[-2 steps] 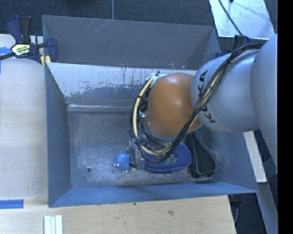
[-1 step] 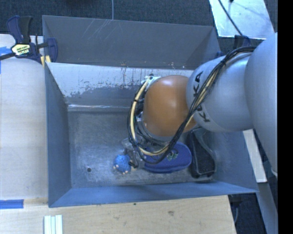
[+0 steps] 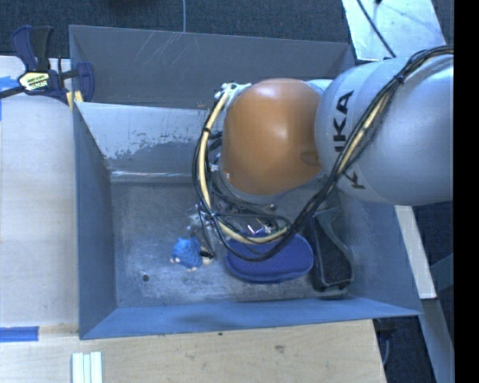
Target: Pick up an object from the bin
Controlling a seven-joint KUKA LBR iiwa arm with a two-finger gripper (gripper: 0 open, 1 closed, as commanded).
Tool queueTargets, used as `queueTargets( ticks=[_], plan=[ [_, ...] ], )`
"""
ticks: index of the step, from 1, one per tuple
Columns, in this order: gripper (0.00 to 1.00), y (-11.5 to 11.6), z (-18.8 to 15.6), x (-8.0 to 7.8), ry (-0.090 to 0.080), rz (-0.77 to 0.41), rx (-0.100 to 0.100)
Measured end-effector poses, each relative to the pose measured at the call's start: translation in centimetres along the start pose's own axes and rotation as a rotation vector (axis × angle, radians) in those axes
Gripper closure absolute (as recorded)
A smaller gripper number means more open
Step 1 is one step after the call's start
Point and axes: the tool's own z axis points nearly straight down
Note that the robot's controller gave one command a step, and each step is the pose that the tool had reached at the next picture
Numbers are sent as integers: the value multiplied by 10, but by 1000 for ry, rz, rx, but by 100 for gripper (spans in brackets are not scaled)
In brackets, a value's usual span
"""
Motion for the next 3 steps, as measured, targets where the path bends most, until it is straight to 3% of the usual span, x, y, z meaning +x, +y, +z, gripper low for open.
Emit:
queueTargets(
  ticks=[1,2,3],
  plan=[
    [100,31,-85,5,2,-470,-1],
    [100,14,2,20,12,-818,-8],
    [100,7,-72,3,1,-829,0]
  ],
)
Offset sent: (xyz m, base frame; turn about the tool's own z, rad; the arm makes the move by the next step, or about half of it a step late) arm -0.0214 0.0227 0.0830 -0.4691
